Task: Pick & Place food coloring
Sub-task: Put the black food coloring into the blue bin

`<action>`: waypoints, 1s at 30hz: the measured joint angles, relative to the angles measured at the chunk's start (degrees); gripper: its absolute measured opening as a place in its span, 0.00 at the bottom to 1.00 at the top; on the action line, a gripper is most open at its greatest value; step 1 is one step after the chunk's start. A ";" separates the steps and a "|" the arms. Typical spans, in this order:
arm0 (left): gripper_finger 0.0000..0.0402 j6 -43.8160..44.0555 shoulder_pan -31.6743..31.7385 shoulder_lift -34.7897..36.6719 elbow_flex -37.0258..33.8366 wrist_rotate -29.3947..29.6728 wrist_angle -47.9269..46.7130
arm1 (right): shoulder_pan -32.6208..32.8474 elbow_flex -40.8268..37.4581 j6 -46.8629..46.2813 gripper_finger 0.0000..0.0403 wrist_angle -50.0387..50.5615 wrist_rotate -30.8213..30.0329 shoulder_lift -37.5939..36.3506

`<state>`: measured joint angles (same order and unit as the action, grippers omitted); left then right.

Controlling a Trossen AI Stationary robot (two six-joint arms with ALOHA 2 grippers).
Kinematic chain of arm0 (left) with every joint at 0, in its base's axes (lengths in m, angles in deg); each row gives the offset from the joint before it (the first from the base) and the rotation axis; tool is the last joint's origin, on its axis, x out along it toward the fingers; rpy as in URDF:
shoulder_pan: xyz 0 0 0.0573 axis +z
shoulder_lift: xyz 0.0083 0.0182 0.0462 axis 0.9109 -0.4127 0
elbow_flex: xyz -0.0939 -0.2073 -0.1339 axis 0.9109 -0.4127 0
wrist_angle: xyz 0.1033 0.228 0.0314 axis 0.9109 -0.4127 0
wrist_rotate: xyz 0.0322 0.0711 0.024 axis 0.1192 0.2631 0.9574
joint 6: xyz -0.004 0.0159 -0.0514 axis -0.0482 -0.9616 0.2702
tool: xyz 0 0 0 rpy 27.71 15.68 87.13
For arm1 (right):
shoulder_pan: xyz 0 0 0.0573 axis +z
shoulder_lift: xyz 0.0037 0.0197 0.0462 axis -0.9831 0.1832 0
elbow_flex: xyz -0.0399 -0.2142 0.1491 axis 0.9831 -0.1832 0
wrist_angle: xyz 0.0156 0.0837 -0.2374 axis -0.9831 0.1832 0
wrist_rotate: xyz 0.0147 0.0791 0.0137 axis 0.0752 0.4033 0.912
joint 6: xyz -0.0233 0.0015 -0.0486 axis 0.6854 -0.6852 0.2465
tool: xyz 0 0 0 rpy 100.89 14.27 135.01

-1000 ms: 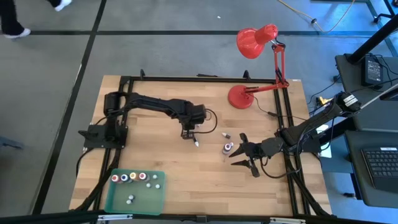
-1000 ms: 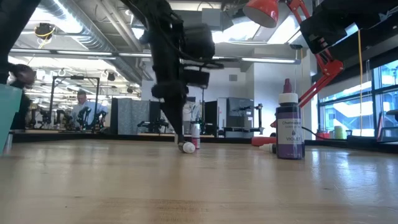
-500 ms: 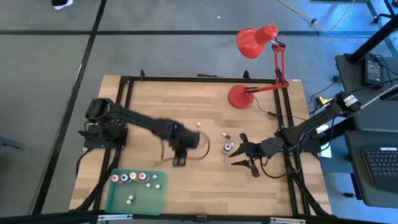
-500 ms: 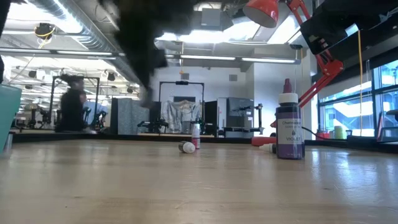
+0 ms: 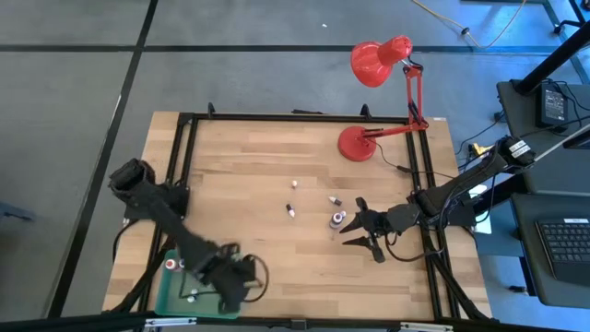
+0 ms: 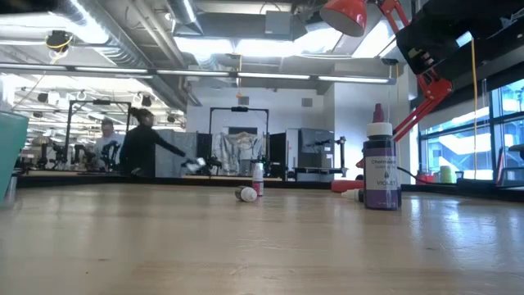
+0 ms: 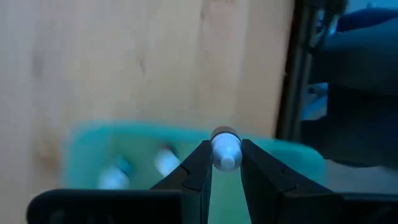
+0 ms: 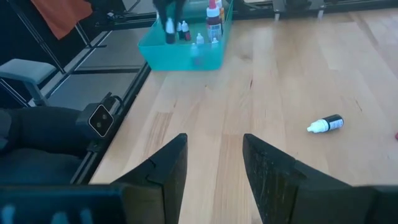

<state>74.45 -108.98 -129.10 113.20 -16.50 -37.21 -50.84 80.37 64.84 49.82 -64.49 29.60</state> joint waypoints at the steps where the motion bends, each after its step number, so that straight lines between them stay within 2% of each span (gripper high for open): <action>1: 0.16 3.33 -1.78 0.00 0.00 0.61 -0.02 | 0.02 0.00 0.00 0.39 0.01 0.00 0.01; 10: 0.16 30.76 -13.98 0.00 0.00 6.49 -1.84 | 0.00 -0.02 1.62 0.39 -0.02 -1.03 0.00; 21: 0.16 58.77 -24.09 -0.02 0.00 5.79 -13.71 | 0.02 0.00 3.28 0.39 -0.04 -1.20 0.00; 28: 0.16 72.67 -28.86 -0.64 0.09 7.96 -16.07 | 0.01 -0.01 3.28 0.39 -0.04 -1.20 0.01; 30: 0.16 73.78 -29.42 -1.35 0.09 9.14 -16.86 | 0.02 0.00 3.28 0.39 -0.04 -1.22 0.02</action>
<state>148.22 -138.40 -130.45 113.28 -7.35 -54.06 -50.83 80.37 68.12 49.78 -65.71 29.62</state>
